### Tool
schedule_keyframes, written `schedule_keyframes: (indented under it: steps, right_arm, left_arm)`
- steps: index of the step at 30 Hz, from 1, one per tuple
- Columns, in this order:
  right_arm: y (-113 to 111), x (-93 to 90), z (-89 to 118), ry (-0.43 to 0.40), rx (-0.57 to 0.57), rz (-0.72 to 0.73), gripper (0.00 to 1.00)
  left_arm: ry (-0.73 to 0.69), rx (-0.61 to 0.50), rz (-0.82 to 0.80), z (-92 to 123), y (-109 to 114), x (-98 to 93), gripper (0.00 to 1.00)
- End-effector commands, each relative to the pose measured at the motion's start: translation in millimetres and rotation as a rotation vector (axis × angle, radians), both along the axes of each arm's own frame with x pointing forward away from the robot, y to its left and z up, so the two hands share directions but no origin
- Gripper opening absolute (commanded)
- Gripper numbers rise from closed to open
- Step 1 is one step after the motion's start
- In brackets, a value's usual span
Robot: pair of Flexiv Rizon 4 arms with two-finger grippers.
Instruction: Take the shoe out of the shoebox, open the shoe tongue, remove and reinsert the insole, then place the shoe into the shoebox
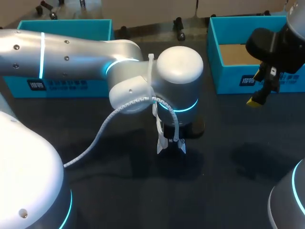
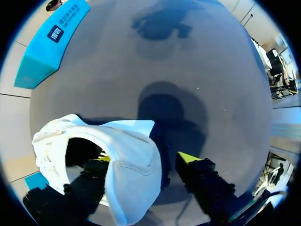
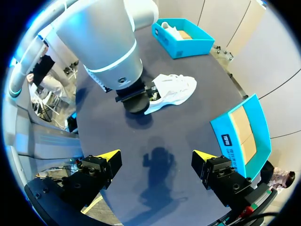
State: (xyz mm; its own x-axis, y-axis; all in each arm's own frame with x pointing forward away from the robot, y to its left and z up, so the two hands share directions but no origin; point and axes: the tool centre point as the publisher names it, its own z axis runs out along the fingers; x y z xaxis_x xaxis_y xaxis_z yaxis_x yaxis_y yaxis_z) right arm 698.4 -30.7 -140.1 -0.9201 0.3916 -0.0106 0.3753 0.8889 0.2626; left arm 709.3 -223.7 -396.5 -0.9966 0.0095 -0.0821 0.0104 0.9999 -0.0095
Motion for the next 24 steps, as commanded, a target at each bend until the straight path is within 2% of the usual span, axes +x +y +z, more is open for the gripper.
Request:
schedule_keyframes:
  steps: [1,2,6,7,9,10,11,12,18,24]
  right_arm:
    - [1.6,1.6,-0.1,0.004,-0.003,-0.001,1.00]
    - [1.6,1.6,-0.1,0.004,-0.003,-0.001,1.00]
    - [1.6,1.6,-0.1,0.004,-0.003,-0.001,1.00]
    - [1.6,1.6,-0.1,0.004,-0.003,-0.001,1.00]
    - [1.6,1.6,-0.1,0.004,-0.003,-0.001,1.00]
    - [1.6,1.6,-0.1,0.004,-0.003,-0.001,1.00]
    - [1.6,1.6,-0.1,0.004,-0.003,-0.001,1.00]
    - [1.6,1.6,-0.1,0.004,-0.003,-0.001,1.00]
    - [1.6,1.6,-0.1,0.004,-0.003,-0.001,1.00]
    - [1.6,1.6,-0.1,0.004,-0.003,-0.001,1.00]
  left_arm:
    - [0.010,0.006,-0.013,-2.5,1.7,-1.7,0.54]
    - [0.012,0.009,-0.014,-3.3,2.3,-2.5,0.55]
    - [0.015,0.013,-0.018,-4.1,4.7,-6.6,0.47]
    - [0.016,0.015,-0.019,-4.3,5.2,-7.4,0.40]
    - [0.020,0.016,-0.023,-4.3,6.1,-8.4,0.32]
    - [0.026,0.016,-0.024,-4.2,6.3,-8.7,0.22]
    - [0.044,0.015,-0.032,-4.1,6.6,-9.2,0.07]
    - [0.051,0.015,-0.032,-4.0,6.9,-9.1,0.00]
    - [0.053,0.029,-0.041,-0.2,12.8,-11.7,0.00]
    - [0.082,0.049,-0.001,23.3,18.7,-8.8,0.00]
